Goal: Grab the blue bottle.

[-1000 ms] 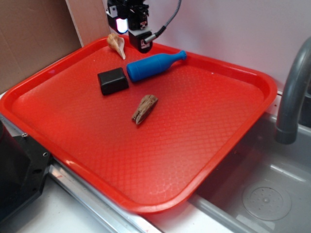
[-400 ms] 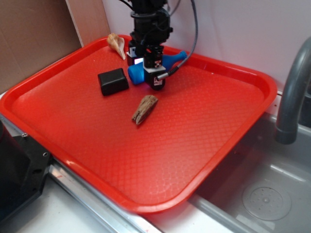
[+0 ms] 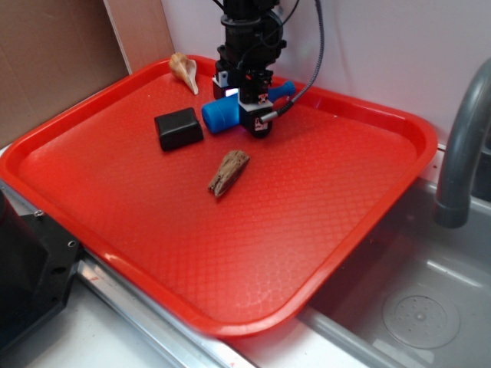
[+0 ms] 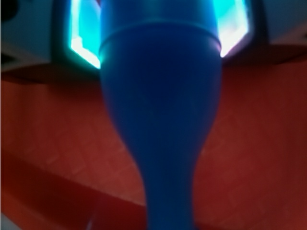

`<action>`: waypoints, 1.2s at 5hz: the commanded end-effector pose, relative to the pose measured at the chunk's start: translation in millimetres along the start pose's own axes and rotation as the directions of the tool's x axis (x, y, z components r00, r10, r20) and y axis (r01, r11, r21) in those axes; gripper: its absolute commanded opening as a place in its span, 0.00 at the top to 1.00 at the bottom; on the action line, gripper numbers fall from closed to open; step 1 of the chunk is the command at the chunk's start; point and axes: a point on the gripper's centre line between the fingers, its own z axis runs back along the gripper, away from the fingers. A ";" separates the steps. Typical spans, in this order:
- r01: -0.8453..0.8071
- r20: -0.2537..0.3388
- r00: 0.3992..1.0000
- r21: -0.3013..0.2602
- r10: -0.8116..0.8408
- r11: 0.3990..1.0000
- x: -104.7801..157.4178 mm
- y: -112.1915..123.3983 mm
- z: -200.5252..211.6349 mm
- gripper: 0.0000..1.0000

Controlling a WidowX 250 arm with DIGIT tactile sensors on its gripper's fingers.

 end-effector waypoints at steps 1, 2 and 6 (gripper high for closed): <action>0.038 0.139 0.989 0.014 -0.039 0.999 -37.9 -9.0 57.8 1.00; 0.024 0.203 0.978 0.075 -0.039 0.997 -60.5 -11.2 104.3 1.00; -0.298 0.136 0.942 -0.073 0.305 0.952 -102.5 -14.0 199.1 1.00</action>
